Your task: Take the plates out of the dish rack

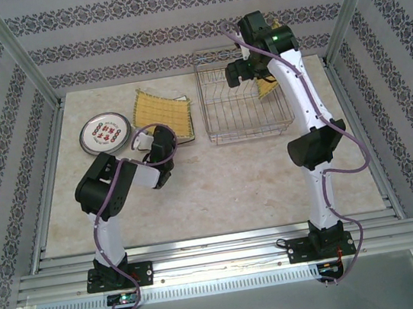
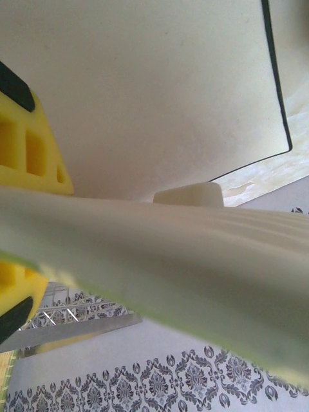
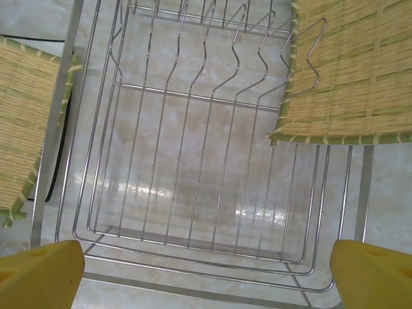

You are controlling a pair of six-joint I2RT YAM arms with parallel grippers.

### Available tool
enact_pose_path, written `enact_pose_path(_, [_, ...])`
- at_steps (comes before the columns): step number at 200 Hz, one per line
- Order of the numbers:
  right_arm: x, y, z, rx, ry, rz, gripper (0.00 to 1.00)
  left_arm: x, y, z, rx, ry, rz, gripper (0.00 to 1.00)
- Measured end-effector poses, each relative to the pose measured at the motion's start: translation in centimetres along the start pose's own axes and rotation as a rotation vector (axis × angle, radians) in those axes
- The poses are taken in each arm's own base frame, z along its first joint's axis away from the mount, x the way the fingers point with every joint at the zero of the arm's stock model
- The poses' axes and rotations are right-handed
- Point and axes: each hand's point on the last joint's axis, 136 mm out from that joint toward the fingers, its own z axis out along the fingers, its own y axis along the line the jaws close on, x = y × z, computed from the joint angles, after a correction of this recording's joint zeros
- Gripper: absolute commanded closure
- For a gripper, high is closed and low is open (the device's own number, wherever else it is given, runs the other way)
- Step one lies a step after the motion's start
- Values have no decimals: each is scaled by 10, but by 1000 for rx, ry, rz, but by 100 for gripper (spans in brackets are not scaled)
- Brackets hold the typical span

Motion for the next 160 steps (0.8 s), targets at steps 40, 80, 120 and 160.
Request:
enact_pose_path(40, [5, 2, 10, -6, 25, -1, 2, 3, 3, -4, -19, -14, 6, 88])
enact_pose_path(80, [4, 4, 13, -19, 24, -1, 2, 5, 5, -6, -38, -31, 4, 86])
enact_pose_path(120, [2, 5, 13, -25, 14, -1, 2, 5, 16, -6, -71, -46, -1, 77])
enact_pose_path(160, [2, 5, 13, -25, 14, -4, 2, 10, 33, -4, -112, -41, -2, 72])
